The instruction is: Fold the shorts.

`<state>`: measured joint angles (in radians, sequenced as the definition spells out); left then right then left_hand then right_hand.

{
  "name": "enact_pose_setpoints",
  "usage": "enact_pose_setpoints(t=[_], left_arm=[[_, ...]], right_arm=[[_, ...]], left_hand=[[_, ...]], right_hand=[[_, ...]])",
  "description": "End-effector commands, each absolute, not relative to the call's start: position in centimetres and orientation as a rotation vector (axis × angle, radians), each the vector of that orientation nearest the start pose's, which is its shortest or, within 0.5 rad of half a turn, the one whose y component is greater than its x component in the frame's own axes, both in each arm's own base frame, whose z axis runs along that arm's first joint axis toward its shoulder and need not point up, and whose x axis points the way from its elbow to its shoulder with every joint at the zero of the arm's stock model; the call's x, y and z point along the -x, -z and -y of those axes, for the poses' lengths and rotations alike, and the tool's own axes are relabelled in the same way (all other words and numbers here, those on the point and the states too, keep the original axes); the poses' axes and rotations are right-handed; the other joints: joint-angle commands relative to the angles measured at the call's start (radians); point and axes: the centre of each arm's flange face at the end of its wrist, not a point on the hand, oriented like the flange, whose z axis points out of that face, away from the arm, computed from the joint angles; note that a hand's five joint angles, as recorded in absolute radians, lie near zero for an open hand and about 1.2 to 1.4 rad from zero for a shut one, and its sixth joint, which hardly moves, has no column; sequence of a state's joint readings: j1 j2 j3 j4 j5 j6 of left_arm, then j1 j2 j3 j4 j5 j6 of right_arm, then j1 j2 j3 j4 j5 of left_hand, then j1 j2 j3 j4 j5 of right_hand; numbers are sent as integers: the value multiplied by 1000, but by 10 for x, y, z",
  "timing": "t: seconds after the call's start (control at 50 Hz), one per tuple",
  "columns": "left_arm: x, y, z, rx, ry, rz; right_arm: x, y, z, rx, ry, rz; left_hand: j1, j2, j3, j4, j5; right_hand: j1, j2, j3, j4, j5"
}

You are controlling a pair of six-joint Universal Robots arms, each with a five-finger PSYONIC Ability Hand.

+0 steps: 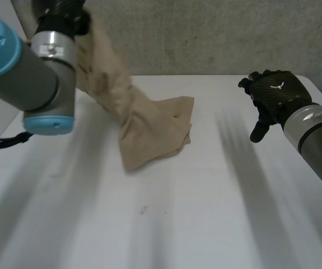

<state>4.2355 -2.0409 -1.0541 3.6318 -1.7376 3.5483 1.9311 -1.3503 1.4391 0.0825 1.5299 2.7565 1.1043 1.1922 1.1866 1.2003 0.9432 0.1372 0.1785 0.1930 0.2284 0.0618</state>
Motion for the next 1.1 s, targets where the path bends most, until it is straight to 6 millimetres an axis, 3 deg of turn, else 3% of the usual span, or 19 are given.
enact_pose_setpoints(t=[0.02,0.08,0.1,0.16,0.24,0.28,0.3,0.32,0.34,0.38,0.5,0.64,0.76,0.86,0.92,1.0,1.1], left_arm=[[401,-317,274,-873,2894,-1515],[425,-286,251,-1065,2874,-1587],[433,-260,239,-1187,2818,-1659],[439,-217,216,-1419,2693,-1807],[441,-195,194,-1640,2649,-1919],[441,-195,192,-1671,2657,-1935],[441,-197,192,-1676,2661,-1935],[439,-199,193,-1661,2666,-1937],[438,-202,194,-1643,2672,-1933],[435,-213,199,-1585,2698,-1913],[399,-249,239,-1221,2708,-1902],[360,-268,237,-1033,2626,-1976],[337,-262,223,-981,2554,-2111],[317,-245,209,-838,2418,-2303],[310,-235,204,-759,2344,-2392],[298,-217,196,-591,2202,-2579],[293,-202,187,-503,2063,-2748]], right_arm=[[-242,-290,269,873,2087,-2166],[-237,-300,272,835,2137,-2148],[-234,-303,274,821,2155,-2148],[-221,-307,285,764,2208,-2169],[-214,-310,291,737,2233,-2173],[-214,-310,291,744,2230,-2171],[-214,-310,291,746,2229,-2168],[-214,-310,291,751,2228,-2170],[-214,-310,291,752,2228,-2169],[-214,-309,291,754,2223,-2170],[-219,-307,288,793,2200,-2157],[-228,-298,281,938,2098,-2094],[-239,-272,274,1252,1998,-1995],[-246,-235,267,1582,1888,-1898],[-250,-211,271,1693,1828,-1865],[-252,-184,279,1755,1789,-1853],[-256,-167,286,1772,1800,-1823]], left_hand=[[292,204,210,196,279],[292,204,210,196,279],[292,204,210,196,279],[292,204,210,196,279],[292,204,210,196,279],[292,204,210,196,279],[95,7,12,-1,81],[-335,-422,-417,-431,-348],[-438,-526,-520,-534,-451],[-439,-527,-521,-535,-452],[-459,-547,-542,-555,-473],[-512,-600,-594,-608,-525],[-506,-594,-589,-602,-520],[-500,-588,-583,-596,-514],[-500,-588,-583,-596,-514],[-492,-579,-574,-588,-505],[-480,-568,-562,-576,-493]], right_hand=[[37,-4,-18,-54,-62],[37,-4,-18,-54,-62],[37,-4,-18,-54,-62],[37,-4,-18,-54,-62],[37,-4,-18,-54,-62],[37,-4,-18,-54,-62],[37,-4,-18,-54,-62],[37,-4,-18,-54,-62],[37,-4,-18,-54,-62],[37,-4,-18,-54,-62],[37,-4,-18,-54,-62],[37,-4,-18,-54,-62],[37,-4,-18,-54,-62],[37,-4,-18,-54,-62],[37,-4,-18,-54,-62],[45,3,-11,-47,-55],[121,80,65,30,22]])
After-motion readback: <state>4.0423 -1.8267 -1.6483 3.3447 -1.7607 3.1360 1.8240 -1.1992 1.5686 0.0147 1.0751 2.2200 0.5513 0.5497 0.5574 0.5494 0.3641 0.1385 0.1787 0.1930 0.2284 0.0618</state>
